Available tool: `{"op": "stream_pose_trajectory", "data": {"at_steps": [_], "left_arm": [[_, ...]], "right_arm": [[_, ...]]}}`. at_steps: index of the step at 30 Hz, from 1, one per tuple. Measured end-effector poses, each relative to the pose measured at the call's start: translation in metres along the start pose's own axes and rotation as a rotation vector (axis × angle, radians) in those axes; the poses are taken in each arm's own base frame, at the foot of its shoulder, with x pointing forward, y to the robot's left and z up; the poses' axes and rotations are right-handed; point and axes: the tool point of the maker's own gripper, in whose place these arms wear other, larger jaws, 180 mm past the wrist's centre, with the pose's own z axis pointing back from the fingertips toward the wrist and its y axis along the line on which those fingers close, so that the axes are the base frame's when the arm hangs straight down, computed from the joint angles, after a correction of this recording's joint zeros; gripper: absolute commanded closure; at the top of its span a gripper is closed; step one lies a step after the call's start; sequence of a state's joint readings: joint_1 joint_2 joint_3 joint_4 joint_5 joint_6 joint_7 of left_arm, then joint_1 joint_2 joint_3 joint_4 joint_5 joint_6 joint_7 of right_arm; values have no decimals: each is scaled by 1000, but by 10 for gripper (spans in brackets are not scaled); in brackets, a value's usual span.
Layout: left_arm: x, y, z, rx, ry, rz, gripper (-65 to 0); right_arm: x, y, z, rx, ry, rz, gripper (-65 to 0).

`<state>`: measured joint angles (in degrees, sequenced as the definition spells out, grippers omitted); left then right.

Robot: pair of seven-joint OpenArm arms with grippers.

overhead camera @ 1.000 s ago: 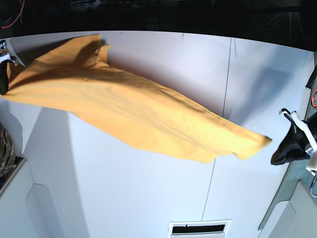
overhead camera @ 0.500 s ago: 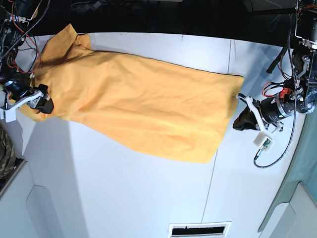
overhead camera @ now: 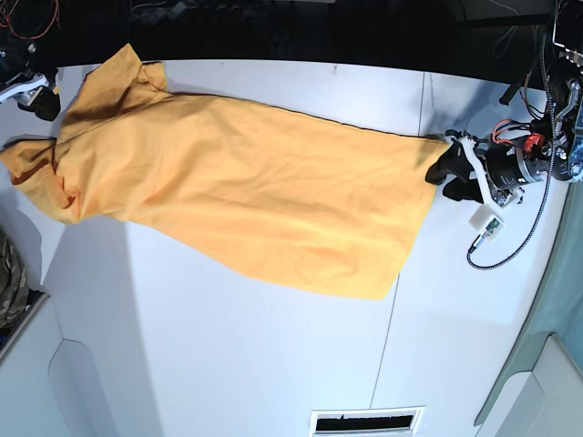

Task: Layout the t-shirt on the table in an organized manner, then fold the t-shirt properly
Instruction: 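Lift and shake the shirt between both grippers, then lay it down, then regrasp the shirt with both grippers and stretch it lengthwise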

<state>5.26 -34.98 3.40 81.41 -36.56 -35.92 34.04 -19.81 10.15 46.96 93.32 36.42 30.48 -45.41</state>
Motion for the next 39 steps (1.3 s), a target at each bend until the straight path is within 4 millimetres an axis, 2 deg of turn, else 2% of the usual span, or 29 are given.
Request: {"op": "stream_pose_trajectory", "data": {"at_steps": [2,4,6,8,11,13,15,17,18,21,22,25,28,34,39], "left_arm": [[-6,8,0,23,4,20,-321],[-28,13,-4,40,59,40,-321],[-42,8,-10,32,81,76,-321],[-43,0,-13,-5,62,91,-321],[-41,-6,-21,-25,46,113,-313],[-42,-14,-28,-46,25,148,-252],[-45,-19,-32,-57,23,167,-144],[-47,-21,-33,-58,29,169,-3],[-45,-21,-33,-62,22,175,0],[-47,-22,-33,-64,26,174,0],[-47,-22,-33,-64,26,174,0],[-46,-22,-33,-64,23,173,0],[-39,-23,-38,-66,15,169,0],[-14,-26,-68,-90,-26,229,0],[11,-11,-89,-85,-50,300,0]], "right_arm": [[-6,-3,-4,-1,16,-13,-278],[-16,-6,-9,-1,42,-36,-296],[-30,-8,-14,-2,79,-53,-338],[-41,-4,-20,12,113,-57,-347],[-47,17,-31,67,132,-35,-347],[-49,32,-37,109,142,-12,-346],[-50,43,-42,133,141,2,-340],[-50,46,-48,117,156,34,-267],[-49,48,-51,106,162,51,-206],[-39,50,-59,78,152,95,-12],[-33,52,-61,78,129,100,0],[-20,56,-70,92,100,132,0],[1,66,-88,112,76,133,0],[33,99,-135,192,58,71,0],[74,125,-161,234,37,38,0]]}}
